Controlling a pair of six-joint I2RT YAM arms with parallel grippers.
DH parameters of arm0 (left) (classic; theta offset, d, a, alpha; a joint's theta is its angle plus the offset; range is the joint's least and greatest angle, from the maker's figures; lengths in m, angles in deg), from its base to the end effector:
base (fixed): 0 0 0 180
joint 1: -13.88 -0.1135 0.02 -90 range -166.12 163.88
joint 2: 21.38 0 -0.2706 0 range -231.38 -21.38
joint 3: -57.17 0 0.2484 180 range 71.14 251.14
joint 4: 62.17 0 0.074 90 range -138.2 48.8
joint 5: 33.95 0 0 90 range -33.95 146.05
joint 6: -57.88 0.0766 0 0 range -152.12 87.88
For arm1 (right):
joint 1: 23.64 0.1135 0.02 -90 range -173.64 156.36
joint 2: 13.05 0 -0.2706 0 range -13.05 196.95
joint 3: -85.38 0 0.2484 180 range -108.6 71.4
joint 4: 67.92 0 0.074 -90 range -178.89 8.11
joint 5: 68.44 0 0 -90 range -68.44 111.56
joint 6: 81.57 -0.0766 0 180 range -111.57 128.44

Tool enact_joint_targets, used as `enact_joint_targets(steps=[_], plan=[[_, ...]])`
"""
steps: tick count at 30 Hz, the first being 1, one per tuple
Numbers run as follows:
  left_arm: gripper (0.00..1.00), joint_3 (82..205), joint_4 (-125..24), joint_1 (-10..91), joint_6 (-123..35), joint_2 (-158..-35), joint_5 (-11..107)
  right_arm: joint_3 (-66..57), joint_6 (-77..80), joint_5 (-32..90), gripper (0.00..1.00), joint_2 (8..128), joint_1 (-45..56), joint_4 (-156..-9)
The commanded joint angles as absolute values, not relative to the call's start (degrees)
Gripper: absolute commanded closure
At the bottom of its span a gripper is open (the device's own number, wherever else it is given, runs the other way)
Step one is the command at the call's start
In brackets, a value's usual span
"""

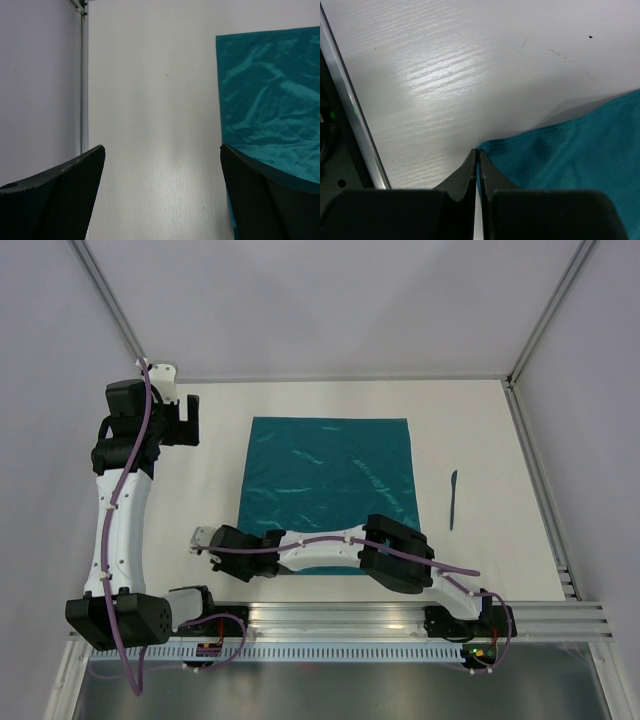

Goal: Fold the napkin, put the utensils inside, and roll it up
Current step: Fold the napkin at the center of the board.

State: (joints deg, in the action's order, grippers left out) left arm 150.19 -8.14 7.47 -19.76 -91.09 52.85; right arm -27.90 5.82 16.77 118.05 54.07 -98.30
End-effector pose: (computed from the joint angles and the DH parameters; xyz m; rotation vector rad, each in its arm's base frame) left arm 0.2824 0.0274 0.3887 0.1429 2.1042 0.1375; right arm 0.1200 0.5210 0.1293 -1.4804 1.9909 0.5316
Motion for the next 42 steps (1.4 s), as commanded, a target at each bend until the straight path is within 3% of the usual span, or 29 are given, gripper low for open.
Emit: enact_joint_targets(steps=[1, 12, 21, 42], plan=[[0.00, 149.98, -9.70, 7.20, -18.94, -91.07, 51.92, -30.54, 6.94, 16.46, 0.93, 116.32, 53.44, -101.75], [0.00, 150.16, -9.88, 7.20, -19.38, -91.16, 51.30, -33.62, 7.91, 16.64, 0.93, 112.72, 52.65, -104.04], [0.00, 149.89, -10.05, 7.20, -19.73, -91.16, 50.34, -32.58, 10.54, 15.59, 1.00, 109.73, 49.40, -105.18], [0.01, 148.40, -11.37, 7.29, -21.05, -91.87, 47.08, -16.84, 13.44, 16.55, 1.00, 96.55, 27.53, -100.79]])
